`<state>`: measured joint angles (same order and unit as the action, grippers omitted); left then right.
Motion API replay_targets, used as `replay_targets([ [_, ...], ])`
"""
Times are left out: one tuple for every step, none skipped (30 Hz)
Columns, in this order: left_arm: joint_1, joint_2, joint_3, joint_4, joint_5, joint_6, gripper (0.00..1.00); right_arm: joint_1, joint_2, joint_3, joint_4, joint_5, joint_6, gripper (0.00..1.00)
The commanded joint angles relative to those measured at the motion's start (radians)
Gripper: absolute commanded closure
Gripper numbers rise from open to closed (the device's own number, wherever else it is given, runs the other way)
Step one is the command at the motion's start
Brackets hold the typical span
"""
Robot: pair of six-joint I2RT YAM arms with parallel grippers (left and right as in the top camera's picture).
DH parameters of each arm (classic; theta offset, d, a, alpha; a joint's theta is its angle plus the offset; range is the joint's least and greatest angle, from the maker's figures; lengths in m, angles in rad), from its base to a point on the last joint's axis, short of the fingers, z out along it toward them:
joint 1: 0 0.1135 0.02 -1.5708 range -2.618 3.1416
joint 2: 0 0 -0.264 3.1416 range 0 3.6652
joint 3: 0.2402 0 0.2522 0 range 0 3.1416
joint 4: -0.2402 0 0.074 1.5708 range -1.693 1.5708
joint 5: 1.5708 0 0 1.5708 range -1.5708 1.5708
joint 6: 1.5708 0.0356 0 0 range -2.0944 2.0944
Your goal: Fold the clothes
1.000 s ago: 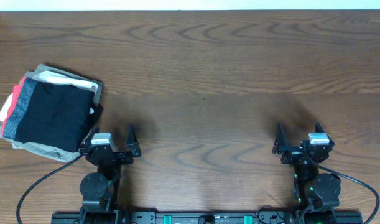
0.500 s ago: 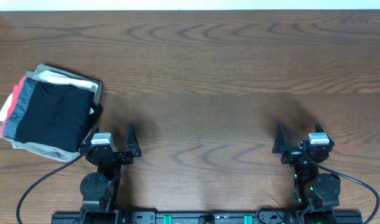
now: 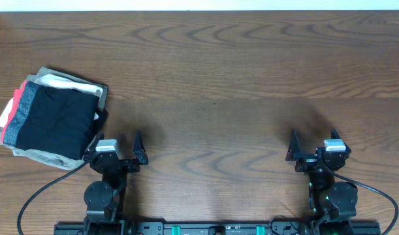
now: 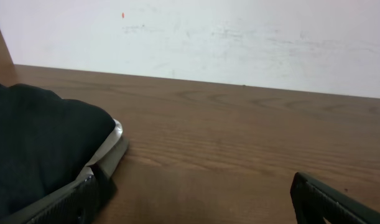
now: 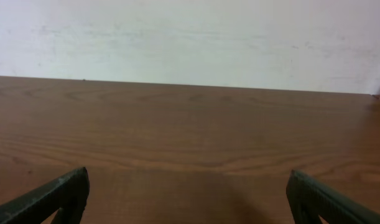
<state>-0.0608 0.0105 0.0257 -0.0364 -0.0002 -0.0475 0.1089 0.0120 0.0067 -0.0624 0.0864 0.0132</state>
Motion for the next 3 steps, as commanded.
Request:
replay_targets([
  [-0.004, -0.006, -0.022, -0.034, -0.015, 0.014, 0.02, 0.016, -0.007, -0.002, -0.005, -0.001, -0.014, 0.01],
  [-0.004, -0.006, -0.022, -0.034, -0.015, 0.014, 0.02, 0.016, -0.007, -0.002, -0.005, 0.0, -0.014, 0.01],
  [-0.004, -0.006, -0.022, -0.034, -0.015, 0.014, 0.02, 0.016, -0.007, -0.002, -0.005, -0.001, -0.014, 0.01],
])
